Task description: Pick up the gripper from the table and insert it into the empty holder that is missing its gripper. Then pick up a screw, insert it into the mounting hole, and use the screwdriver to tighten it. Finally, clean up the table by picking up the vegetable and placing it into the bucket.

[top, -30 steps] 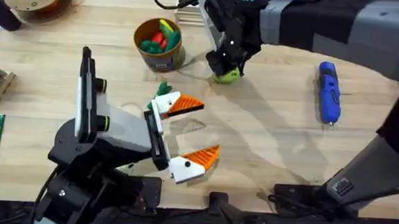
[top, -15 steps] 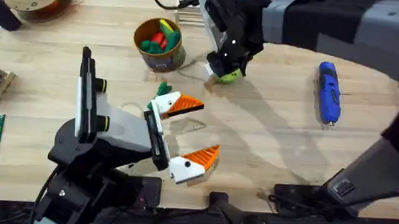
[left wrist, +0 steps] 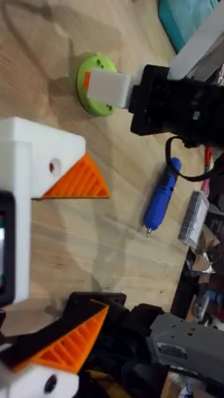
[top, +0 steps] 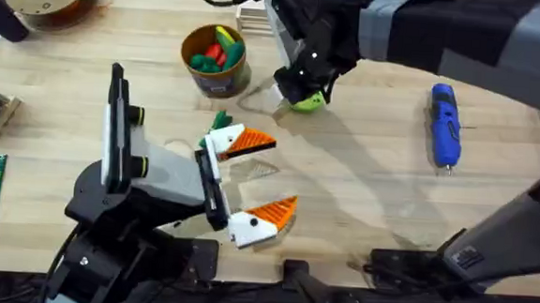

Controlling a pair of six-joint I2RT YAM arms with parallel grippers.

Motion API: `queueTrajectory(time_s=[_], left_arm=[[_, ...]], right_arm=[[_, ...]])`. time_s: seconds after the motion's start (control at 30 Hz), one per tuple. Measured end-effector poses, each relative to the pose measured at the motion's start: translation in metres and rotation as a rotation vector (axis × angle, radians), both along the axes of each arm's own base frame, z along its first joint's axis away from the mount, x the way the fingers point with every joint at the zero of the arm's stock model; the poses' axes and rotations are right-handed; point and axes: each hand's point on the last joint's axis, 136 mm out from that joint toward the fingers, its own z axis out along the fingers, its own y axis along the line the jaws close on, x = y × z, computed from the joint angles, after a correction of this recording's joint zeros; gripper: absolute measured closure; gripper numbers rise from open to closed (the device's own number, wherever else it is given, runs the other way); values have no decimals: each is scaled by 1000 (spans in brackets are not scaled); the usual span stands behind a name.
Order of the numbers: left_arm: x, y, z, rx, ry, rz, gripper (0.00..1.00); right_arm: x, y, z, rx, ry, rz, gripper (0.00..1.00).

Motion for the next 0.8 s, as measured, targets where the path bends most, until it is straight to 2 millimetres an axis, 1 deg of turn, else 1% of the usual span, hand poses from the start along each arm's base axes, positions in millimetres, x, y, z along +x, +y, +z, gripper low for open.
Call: queueTrajectory(time_s=[0.3, 0.6, 0.7, 0.8], left_arm=[[0, 0, 0, 0, 0, 0, 14], [0, 0, 0, 0, 0, 0, 14], [0, 0, 0, 0, 0, 0, 14], [0, 0, 0, 0, 0, 0, 14]], right_arm=[[1, 1, -19, -22, 28, 0, 653], [2, 2, -20, -20, 24, 0, 658], [2, 2, -24, -25, 31, 1, 701], [4, 0, -24, -31, 26, -4, 782]])
